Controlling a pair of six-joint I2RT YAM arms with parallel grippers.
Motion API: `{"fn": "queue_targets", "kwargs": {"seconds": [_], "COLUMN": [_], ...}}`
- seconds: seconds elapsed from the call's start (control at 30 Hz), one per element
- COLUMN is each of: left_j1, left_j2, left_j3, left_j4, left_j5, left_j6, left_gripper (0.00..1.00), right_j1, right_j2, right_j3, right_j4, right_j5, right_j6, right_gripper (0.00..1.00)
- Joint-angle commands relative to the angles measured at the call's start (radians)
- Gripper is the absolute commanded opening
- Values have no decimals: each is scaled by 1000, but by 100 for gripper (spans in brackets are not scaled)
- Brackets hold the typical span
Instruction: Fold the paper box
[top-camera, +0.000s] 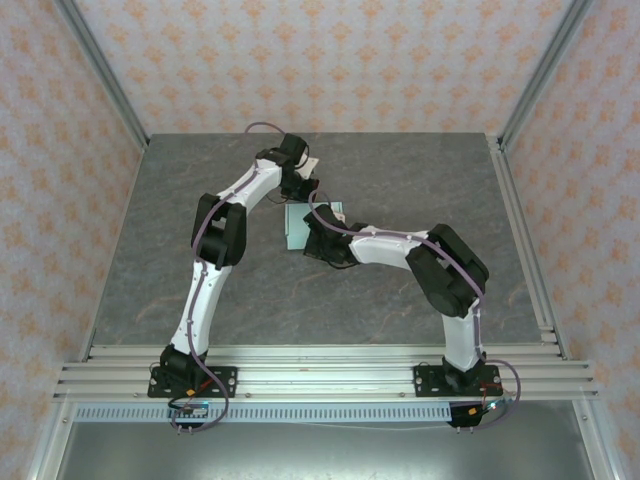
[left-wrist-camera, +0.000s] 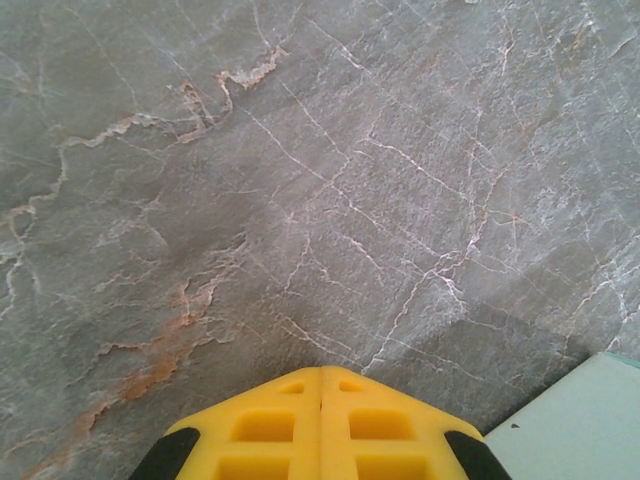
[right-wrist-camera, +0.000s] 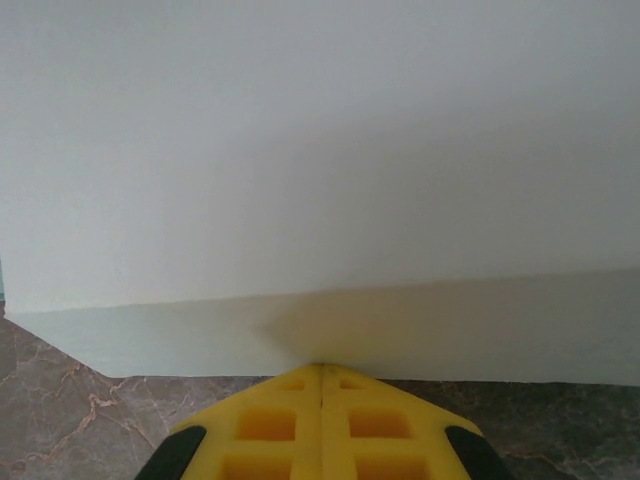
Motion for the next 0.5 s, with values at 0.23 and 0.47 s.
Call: {"fn": "queue_targets", "kwargs": {"seconds": [0.23,0.47], "left_j1": [8,1], "left_j2": [50,57], "left_j3": [-59,-69], "left_j4": [-73,-85], "left_j5": [17,27], "left_j6": [-5,2], "left_gripper": [0,0], "right_j1": [-7,-7], "right_j2": [5,16], "right_j3": [-104,-135], "right_j4": [208,296], "right_j5": [112,137], "right_j6": [-16,-31], "right_gripper": [2,2]}}
